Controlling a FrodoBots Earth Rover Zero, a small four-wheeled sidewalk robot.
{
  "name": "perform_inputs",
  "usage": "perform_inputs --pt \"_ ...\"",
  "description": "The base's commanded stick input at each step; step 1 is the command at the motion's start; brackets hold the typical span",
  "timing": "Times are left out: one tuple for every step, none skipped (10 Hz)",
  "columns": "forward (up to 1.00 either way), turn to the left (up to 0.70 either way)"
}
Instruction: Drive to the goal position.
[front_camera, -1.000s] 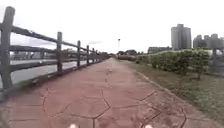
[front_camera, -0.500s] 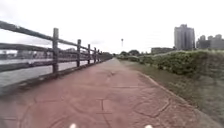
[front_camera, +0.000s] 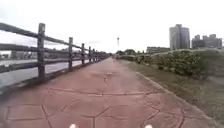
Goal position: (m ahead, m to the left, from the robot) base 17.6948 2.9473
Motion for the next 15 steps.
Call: perform_inputs --pt "0.91 0.00" --pt "0.91 0.00" --pt "0.91 0.00" --pt "0.91 0.00" --pt "0.91 0.00" --pt "0.91 0.00" --pt "0.91 0.00" --pt "0.91 0.00" --pt "0.91 0.00" --pt "0.91 0.00" --pt "0.91 0.00" --pt "0.91 0.00" --pt "0.91 0.00" --pt "0.91 0.00" --pt "0.91 0.00"
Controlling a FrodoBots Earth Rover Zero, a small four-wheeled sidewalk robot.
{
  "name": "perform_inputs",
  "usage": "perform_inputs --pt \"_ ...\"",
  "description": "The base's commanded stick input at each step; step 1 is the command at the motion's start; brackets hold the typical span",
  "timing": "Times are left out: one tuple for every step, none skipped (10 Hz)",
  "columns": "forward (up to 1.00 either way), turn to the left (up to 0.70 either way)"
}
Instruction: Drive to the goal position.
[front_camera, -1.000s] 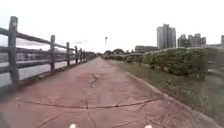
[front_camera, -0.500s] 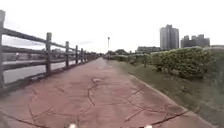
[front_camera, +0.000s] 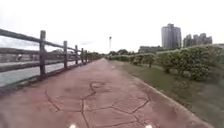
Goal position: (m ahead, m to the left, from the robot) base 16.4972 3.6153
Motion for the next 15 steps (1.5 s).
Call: perform_inputs --pt "0.91 -0.02" --pt "0.91 -0.17" --pt "0.91 -0.36" --pt "0.91 -0.36" --pt "0.91 -0.36" --pt "0.91 -0.35" --pt "0.91 -0.19" --pt "0.91 0.00" --pt "0.91 0.00" --pt "0.91 0.00" --pt "0.91 0.00" --pt "0.91 0.00" --pt "0.91 0.00" --pt "0.91 0.00" --pt "0.91 0.00"
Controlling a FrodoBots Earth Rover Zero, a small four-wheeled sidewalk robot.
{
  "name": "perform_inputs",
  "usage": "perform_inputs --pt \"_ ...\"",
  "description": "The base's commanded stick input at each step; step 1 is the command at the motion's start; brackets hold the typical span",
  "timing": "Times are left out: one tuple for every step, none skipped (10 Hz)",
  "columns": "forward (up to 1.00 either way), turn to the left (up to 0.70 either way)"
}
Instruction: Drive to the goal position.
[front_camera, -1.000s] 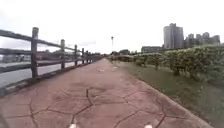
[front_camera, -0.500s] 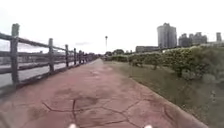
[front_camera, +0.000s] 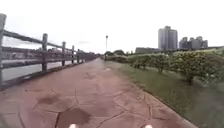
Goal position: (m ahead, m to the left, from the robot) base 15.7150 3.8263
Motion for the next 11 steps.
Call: perform_inputs --pt "0.91 0.00" --pt "0.91 0.00" --pt "0.91 0.00" --pt "0.91 0.00" --pt "0.91 0.00" --pt "0.91 0.00" --pt "0.91 0.00" --pt "0.91 0.00" --pt "0.91 0.00" --pt "0.91 0.00" --pt "0.91 0.00"
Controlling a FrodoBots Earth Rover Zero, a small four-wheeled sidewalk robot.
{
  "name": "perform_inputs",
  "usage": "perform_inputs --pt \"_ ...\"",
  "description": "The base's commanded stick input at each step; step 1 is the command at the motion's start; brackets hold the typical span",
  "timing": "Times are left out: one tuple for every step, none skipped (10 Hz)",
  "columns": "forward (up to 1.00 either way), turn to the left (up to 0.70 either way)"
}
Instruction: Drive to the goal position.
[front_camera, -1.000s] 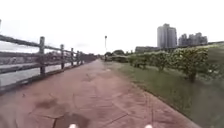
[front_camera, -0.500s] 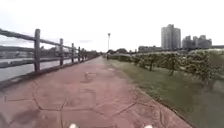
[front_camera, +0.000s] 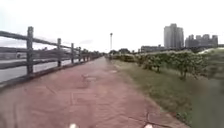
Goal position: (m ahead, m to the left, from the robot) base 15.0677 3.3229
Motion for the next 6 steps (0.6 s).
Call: perform_inputs --pt "0.91 0.00" --pt "0.91 0.00" --pt "0.91 0.00" --pt "0.91 0.00" --pt "0.91 0.00" --pt "0.91 0.00"
